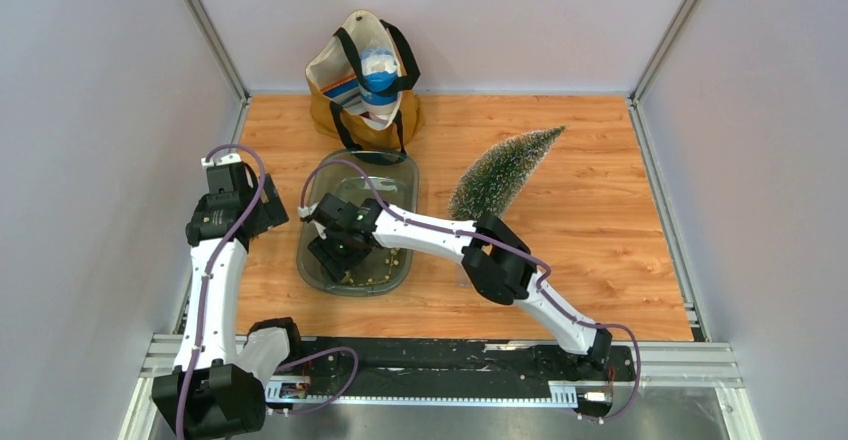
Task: Decorate the small christmas tree
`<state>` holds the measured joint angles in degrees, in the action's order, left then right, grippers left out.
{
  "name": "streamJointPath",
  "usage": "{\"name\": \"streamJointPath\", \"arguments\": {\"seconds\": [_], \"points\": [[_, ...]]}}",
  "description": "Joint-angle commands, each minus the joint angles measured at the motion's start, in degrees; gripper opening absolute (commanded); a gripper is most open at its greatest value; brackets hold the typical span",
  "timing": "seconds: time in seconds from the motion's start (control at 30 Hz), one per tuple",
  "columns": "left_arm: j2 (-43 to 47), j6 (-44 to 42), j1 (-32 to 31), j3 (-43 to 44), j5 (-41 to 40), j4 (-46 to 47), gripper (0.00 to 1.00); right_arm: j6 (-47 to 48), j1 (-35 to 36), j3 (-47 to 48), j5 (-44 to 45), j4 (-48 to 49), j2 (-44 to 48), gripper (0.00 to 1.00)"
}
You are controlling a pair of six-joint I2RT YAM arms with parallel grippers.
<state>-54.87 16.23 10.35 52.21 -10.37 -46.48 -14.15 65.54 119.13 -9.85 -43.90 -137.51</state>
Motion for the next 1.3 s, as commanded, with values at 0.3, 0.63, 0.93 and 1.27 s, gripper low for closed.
{"name": "streamJointPath", "arguments": {"seconds": [0.3,0.63,0.93,1.27], "points": [[-0.23,-0.67,0.64,0.70,1.67,1.04,0.96,-3.86,-2.08,0.31,5.45,3.29,1.28,0.48],[-0.23,-0.85,0.64,0.62,2.28,1.13,0.96,-6.77,-3.40,-1.09,3.78,7.16,4.80,0.43],[-0.76,-1.02,0.64,0.62,3.07,1.30,0.96,-7.20,-3.84,-3.90,3.07,5.32,5.41,0.68],[-0.94,-1.20,0.64,0.62,3.60,1.39,0.96,-7.73,-3.75,-8.74,3.78,6.11,12.00,0.72]]}}
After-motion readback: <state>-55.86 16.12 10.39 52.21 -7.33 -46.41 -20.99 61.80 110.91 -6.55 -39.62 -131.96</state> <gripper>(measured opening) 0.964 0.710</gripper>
